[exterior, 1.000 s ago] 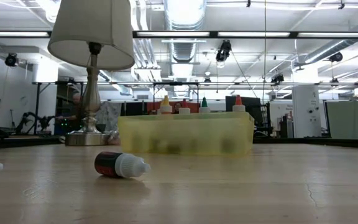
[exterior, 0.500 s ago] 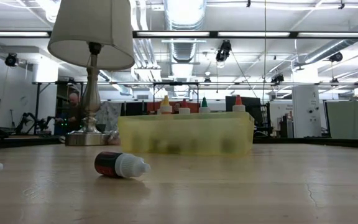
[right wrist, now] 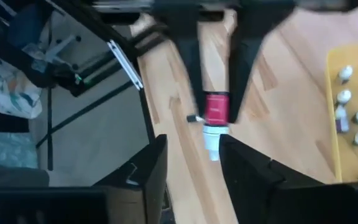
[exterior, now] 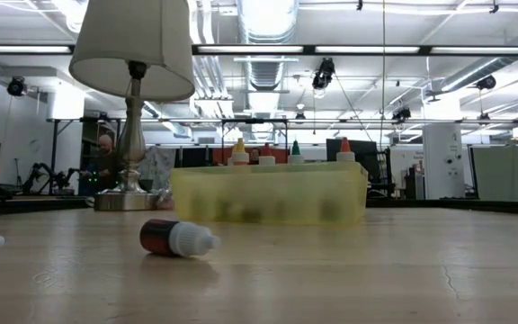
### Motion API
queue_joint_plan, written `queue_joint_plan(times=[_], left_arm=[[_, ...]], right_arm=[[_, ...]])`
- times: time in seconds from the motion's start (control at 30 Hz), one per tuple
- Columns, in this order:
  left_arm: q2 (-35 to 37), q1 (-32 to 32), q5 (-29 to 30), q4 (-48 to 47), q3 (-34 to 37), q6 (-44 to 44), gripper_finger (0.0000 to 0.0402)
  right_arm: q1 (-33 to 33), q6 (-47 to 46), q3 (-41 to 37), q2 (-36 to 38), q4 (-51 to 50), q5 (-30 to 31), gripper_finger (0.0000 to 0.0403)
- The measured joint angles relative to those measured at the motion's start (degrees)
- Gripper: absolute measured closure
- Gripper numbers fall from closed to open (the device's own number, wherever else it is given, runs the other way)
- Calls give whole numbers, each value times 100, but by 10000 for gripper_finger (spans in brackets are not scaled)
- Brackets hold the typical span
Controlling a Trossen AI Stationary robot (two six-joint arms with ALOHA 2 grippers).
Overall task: Pick & Place food coloring
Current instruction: Put the small red food coloring bottle into the yellow bin
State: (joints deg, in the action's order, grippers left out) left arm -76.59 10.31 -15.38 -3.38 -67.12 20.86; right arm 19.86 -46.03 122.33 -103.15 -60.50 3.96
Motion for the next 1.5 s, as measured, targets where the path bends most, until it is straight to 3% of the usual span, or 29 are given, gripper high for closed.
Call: queue_joint_plan(times=[0.33, 0.47, 0.8, 0.9, 1.2, 1.5], left_arm=[[14, -382, -4, 1404, -1, 875, 347], [19, -573, 4, 1945, -1, 1451, 347], [23, -1026, 42, 2360, -1, 2477, 347], [23, -1139, 36, 2424, -1, 2738, 347], [28, -1360, 14, 3054, -5, 3261, 347], [28, -1362, -65, 3066, -5, 3333, 347]], right_arm=[[334, 1546, 439, 96, -58, 1395, 260], [387, 2214, 655, 113, -178, 1597, 267], [380, 3241, 1173, 113, -1153, 2774, 269], [375, 3607, 1227, 113, -1150, 2860, 261], [314, 4069, 1227, 106, -1090, 3910, 209], [271, 4130, 1232, 106, -829, 3976, 172]])
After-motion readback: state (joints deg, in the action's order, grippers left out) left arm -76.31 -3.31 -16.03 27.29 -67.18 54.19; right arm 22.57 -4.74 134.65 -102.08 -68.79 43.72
